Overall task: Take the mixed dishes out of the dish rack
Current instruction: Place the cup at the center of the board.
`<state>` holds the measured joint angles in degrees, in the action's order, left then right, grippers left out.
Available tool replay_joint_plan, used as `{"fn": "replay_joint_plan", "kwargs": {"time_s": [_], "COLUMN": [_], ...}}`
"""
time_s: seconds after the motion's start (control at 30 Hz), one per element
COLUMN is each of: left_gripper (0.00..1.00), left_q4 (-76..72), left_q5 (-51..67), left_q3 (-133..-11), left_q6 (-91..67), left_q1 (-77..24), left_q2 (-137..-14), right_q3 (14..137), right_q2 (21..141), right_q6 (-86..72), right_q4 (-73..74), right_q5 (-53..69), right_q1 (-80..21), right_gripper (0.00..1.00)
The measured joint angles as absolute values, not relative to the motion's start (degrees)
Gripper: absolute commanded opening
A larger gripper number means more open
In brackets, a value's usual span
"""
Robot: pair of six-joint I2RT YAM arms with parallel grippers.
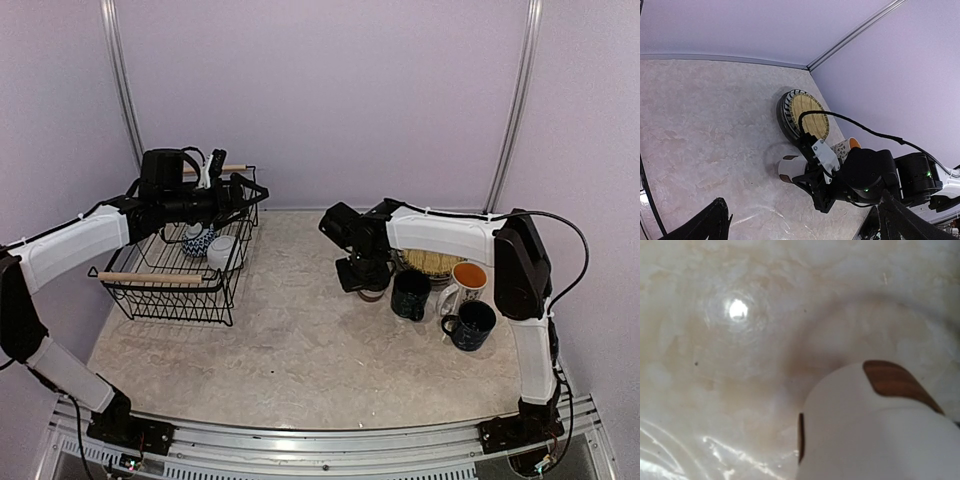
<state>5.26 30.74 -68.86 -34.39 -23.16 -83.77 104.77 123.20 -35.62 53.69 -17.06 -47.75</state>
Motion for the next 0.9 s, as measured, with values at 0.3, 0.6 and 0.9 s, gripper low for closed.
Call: {"fn": "replay_joint_plan", "kwargs": {"time_s": [0.3, 0.6, 0.9], "left_gripper": [0.99, 0.99, 0.99], "left_q4": [5.48, 5.69, 6.09], "left_q5": [30.76, 30.79, 30.76], "left_q3": [-68.86, -68.95, -69.91], "left_q6": [-34.44, -34.48, -34.65], "left_q1": [-22.81, -22.41, -22.04], "left_q2": [-84.2, -84.51, -84.68], "right_q3": [103.0, 103.0, 102.06], "right_q2": [123.22, 123.22, 120.86], "right_q6": [-36.05, -36.36, -35.57], "right_q4": [53.41, 53.04, 51.55], "right_q5": [-17.12, -18.33, -18.5], "right_q1": [-46.87, -46.81, -47.0], "right_gripper": [0.13, 0.3, 0.46]}}
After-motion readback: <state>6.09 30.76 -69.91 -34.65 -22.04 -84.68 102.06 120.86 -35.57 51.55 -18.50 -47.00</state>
